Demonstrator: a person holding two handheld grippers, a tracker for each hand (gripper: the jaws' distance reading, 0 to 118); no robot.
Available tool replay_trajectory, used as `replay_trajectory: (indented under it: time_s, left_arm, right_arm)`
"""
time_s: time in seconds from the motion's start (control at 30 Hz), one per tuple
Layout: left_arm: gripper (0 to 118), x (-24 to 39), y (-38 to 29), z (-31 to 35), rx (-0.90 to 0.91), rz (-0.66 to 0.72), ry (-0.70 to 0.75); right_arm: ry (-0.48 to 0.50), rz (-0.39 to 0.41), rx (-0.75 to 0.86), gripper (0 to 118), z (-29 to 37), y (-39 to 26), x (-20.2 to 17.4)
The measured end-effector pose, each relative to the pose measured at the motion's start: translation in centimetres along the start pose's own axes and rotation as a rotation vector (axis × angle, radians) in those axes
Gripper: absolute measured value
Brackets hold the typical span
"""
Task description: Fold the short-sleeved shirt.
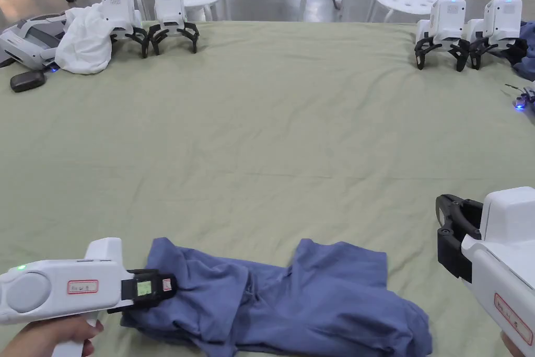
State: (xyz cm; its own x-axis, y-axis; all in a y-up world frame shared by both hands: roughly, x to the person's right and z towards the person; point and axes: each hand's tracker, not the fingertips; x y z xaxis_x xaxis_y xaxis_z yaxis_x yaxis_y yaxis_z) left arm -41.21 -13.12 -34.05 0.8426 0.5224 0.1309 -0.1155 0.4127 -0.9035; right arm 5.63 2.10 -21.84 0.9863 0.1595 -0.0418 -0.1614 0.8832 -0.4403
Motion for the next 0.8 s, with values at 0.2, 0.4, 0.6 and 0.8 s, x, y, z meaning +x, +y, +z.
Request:
replay_trajectory:
  time_s: [0.2,0.4,0.6,0.8]
  left_arm:
    - [13,-3.8,0.9,5.2,0.106,0.090,0.147]
    - [13,-2.8,1.8,9.4,0.160,0.088,0.204]
    - [13,2.5,3.3,10.2,0.156,0.079,0.087]
    - [13,9.3,3.9,8.0,0.110,-0.046,0.061]
  right_arm:
    - [-0.007,-0.013,0.011,4,0.4,0.0,0.5]
    - [0.005,-0.021,0.011,4,0.3,-0.2,0.4]
    - [0.020,-0.027,0.024,4,0.5,-0.1,0.3]
    - [0.016,-0.032,0.041,4,1.2,0.0,1.0]
